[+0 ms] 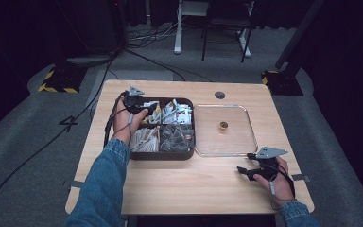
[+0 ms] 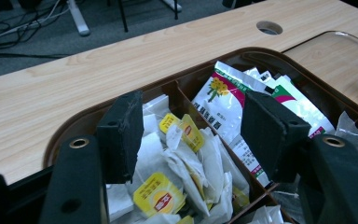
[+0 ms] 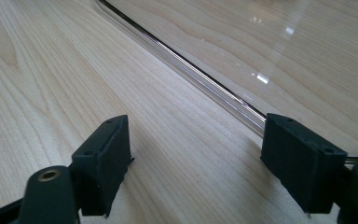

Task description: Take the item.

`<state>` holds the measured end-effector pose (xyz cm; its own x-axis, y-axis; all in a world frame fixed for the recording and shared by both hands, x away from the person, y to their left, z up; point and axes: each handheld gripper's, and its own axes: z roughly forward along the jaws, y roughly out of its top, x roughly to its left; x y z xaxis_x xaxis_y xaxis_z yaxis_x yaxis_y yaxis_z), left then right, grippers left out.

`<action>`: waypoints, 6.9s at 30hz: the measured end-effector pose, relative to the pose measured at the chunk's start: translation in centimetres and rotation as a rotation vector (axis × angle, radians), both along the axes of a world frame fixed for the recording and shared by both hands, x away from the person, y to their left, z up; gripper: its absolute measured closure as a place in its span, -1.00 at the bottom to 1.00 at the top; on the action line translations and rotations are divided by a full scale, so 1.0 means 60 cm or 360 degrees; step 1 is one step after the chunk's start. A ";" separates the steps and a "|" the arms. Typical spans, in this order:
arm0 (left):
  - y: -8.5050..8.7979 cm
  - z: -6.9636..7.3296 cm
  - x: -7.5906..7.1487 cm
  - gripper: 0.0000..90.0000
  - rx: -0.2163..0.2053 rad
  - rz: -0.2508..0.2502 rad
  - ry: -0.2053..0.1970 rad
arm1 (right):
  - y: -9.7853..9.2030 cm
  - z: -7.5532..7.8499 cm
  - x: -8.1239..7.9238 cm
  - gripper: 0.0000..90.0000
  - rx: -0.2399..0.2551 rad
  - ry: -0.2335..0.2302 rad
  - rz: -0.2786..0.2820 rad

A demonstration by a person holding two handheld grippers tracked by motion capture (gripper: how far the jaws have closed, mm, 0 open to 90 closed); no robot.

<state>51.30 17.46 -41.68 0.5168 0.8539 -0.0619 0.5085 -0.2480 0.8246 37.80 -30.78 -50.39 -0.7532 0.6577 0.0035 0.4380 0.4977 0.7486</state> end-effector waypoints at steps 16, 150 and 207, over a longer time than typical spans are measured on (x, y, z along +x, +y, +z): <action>-0.080 -0.016 0.028 -0.12 0.0164 -0.0144 0.0060 | 0.000 0.000 0.003 -0.44 -0.0002 -0.0005 0.0002; -0.026 0.060 -0.350 0.94 -0.0047 -0.0632 -0.0214 | 0.006 0.001 0.016 -0.43 0.0001 0.0000 0.0068; -0.162 -0.099 -0.385 -0.17 0.0002 -0.1259 0.0255 | 0.006 0.001 0.017 -0.43 0.0000 0.0000 0.0074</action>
